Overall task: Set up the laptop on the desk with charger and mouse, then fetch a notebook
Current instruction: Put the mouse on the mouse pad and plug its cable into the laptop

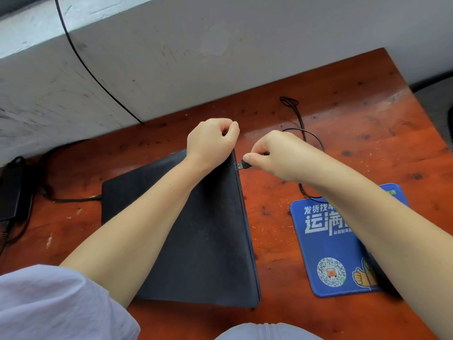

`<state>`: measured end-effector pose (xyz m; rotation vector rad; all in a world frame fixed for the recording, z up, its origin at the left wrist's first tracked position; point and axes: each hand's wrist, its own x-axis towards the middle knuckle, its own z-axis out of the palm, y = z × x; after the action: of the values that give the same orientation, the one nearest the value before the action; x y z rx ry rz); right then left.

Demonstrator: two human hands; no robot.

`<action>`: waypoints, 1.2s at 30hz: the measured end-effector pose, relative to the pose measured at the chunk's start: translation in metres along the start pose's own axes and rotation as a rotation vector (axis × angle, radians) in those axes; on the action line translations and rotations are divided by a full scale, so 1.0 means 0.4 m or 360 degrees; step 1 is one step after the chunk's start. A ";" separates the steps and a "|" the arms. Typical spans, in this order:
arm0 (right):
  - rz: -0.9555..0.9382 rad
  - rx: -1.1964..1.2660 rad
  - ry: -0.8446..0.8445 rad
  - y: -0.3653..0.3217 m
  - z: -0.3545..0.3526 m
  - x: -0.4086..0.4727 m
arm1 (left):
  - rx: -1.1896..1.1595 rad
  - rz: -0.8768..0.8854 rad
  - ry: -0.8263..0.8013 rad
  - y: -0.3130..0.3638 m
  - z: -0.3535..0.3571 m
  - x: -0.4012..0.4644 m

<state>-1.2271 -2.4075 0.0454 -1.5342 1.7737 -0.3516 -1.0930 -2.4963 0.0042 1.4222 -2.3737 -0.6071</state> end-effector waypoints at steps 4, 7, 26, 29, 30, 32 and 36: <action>0.0034 0.0033 0.0095 0.005 0.021 0.003 | 0.0020 -0.0004 0.0015 0.000 -0.002 0.002; -0.0027 0.0091 0.0107 0.016 0.022 0.005 | 0.0017 0.0011 0.0033 -0.002 -0.005 0.003; -0.0126 0.0184 -0.0049 0.044 0.017 0.023 | -0.0006 0.0001 0.0073 -0.004 -0.018 0.006; -0.0075 0.0212 -0.0071 0.033 0.007 0.025 | -0.0009 0.0000 0.0069 -0.003 -0.018 0.006; -0.0064 0.0197 -0.0074 0.028 0.003 0.025 | -0.0009 -0.0003 0.0067 -0.002 -0.018 0.006; -0.0037 0.0096 -0.0075 0.014 -0.005 0.029 | -0.0009 -0.0006 0.0056 0.000 -0.014 0.004; 0.0003 -0.0049 -0.0137 -0.010 -0.021 0.037 | 0.0009 -0.0011 0.0013 0.006 -0.003 -0.001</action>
<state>-1.2300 -2.4245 0.0483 -1.5459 1.7210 -0.2548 -1.0940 -2.4953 0.0064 1.4331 -2.3670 -0.5954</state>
